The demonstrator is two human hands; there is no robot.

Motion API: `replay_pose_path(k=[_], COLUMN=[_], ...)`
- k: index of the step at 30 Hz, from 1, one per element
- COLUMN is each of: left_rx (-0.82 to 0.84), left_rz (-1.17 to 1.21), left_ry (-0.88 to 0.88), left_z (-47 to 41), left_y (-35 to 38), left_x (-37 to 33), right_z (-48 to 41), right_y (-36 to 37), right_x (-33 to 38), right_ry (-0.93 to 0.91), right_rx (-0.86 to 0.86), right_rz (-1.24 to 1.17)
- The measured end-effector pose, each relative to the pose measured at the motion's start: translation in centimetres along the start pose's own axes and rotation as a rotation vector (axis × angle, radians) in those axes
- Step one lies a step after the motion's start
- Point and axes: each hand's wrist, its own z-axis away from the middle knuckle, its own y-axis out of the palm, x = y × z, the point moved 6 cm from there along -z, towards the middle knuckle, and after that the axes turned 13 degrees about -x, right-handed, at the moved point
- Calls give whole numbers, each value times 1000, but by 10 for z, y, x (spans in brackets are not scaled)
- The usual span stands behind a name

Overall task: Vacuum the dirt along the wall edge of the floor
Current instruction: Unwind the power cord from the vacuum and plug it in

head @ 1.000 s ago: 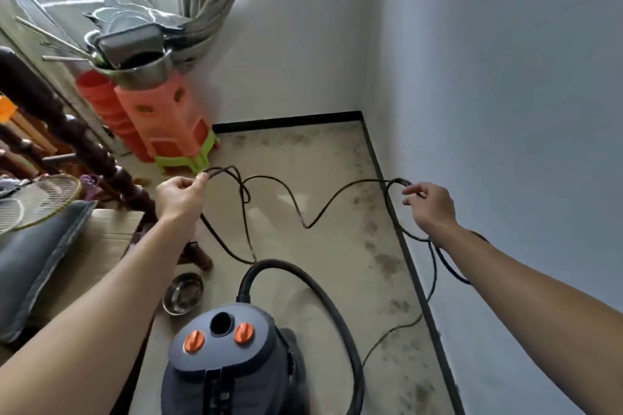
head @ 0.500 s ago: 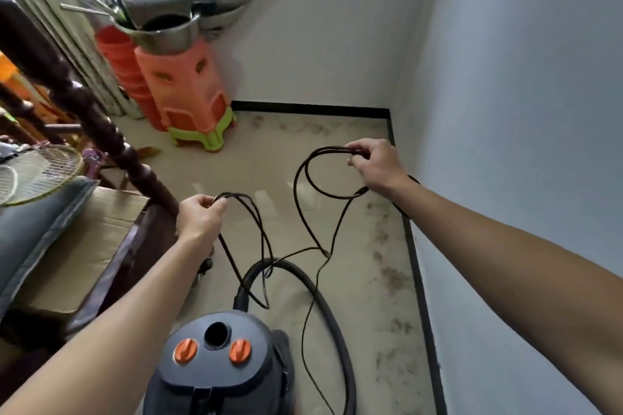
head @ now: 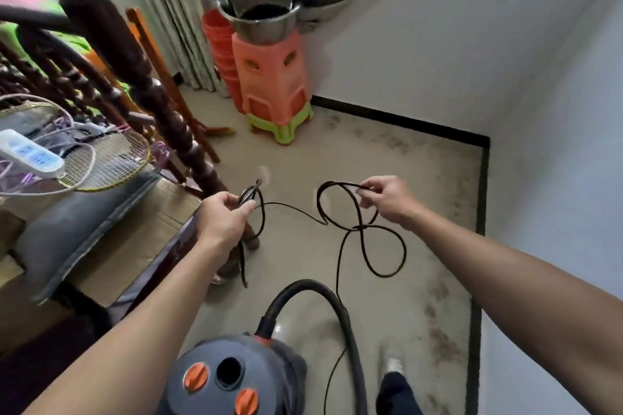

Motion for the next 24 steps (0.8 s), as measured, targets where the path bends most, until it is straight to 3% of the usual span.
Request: replay_pose_path(k=[6, 10, 12, 15, 20, 24], left_rx=[100, 177, 147, 26, -127, -264], left_rz=[42, 70, 78, 52, -357, -395], left_ry=[-213, -298, -283, -229, 33, 90], left_z=[-20, -25, -30, -43, -53, -50], left_y=[93, 143, 156, 160, 136, 93], left_x=[-10, -30, -44, -59, -85, -87], right_z=[-71, -103, -121, -149, -165, -161], right_y=[22, 0, -13, -24, 12, 36], right_x=[12, 25, 28, 21, -28, -73], right_ry=[-13, 28, 32, 40, 16, 107], right_rx=[457, 619, 613, 470, 230, 262], right_rz=[-274, -354, -362, -314, -1, 190])
